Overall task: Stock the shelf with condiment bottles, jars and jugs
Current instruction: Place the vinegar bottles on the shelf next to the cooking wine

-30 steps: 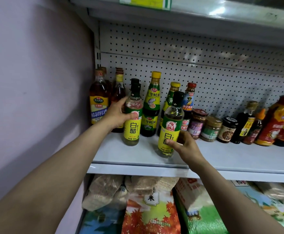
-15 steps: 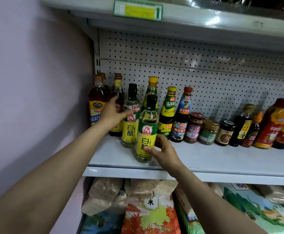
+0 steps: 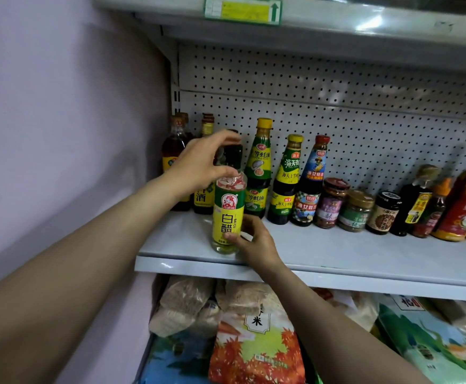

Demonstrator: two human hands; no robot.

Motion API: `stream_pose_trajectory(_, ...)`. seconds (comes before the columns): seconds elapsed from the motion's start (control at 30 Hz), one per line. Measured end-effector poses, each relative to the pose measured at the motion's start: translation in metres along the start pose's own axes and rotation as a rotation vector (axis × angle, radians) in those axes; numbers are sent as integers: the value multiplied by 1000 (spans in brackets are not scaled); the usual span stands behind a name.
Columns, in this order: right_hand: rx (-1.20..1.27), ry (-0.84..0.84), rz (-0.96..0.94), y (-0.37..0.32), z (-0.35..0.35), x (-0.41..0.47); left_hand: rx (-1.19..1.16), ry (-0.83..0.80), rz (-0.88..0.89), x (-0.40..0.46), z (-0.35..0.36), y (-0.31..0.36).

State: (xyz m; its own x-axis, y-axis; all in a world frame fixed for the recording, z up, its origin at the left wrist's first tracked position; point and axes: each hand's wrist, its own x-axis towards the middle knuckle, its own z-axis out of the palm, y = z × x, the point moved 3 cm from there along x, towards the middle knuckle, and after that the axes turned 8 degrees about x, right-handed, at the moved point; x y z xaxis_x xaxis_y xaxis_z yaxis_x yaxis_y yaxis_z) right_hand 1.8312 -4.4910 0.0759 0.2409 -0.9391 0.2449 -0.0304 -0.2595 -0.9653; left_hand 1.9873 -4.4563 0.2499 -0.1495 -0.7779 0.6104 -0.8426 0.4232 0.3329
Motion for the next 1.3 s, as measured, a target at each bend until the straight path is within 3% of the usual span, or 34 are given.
stream_pose_trajectory(0.47,7,-16,29,10,1,4,265,-68,64,-1,6,-15)
stream_pose_trajectory(1.3,-14,-42,40,20,4,42,309,-17,-16,28,22,-39)
